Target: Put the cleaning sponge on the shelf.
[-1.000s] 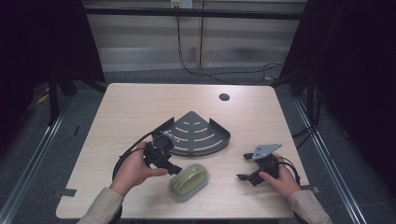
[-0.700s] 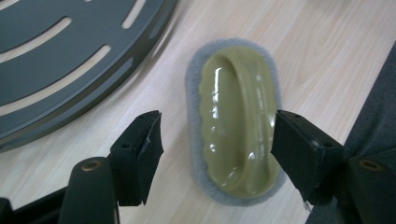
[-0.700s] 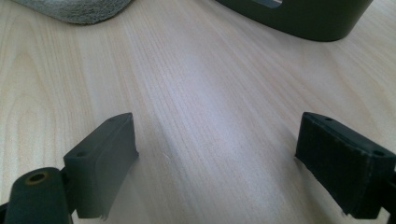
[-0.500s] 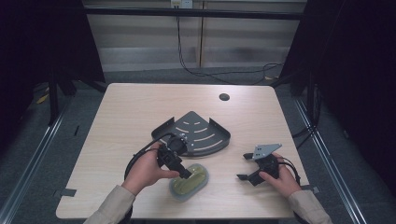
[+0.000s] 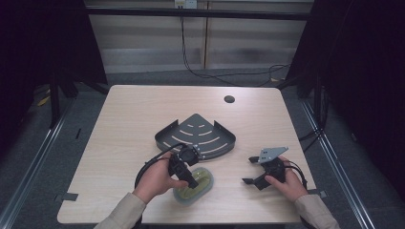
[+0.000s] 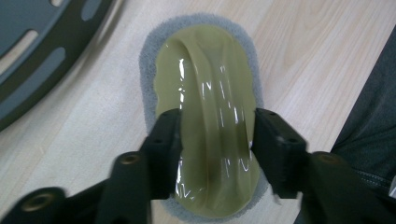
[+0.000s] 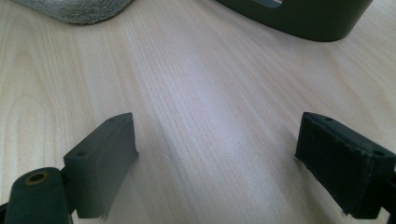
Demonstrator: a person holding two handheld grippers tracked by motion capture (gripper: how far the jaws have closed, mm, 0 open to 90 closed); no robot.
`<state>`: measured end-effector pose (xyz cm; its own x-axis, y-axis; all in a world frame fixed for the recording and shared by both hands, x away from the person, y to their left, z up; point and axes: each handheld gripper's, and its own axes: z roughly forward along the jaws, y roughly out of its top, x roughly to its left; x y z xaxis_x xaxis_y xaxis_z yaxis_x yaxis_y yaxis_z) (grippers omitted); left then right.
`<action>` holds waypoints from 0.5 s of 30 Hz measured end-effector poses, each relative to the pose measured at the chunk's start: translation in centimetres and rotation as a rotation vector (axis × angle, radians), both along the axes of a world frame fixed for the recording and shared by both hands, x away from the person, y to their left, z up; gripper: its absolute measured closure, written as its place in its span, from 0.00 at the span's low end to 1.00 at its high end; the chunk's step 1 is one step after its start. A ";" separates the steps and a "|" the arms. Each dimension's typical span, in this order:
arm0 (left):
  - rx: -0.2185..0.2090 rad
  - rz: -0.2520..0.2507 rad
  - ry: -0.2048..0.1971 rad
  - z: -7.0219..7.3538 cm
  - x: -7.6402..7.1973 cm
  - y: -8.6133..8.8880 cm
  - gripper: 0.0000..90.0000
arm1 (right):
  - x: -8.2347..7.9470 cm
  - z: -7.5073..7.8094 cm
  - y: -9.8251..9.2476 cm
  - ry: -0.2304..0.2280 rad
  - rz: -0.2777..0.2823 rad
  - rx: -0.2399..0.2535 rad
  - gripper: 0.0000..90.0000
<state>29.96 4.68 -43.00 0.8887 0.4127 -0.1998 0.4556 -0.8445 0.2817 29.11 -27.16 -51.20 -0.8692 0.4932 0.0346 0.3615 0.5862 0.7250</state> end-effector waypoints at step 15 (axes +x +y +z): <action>0.055 -0.014 0.002 1.0 0.3 0.5 0.79 | 0.0 0.0 0.0 0.000 0.000 0.000 0.13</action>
<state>30.29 5.19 -41.99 0.8939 0.4110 -0.1787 0.4444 -0.8647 0.2342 29.11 -27.16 -51.20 -0.8691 0.4933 0.0347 0.3617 0.5862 0.7249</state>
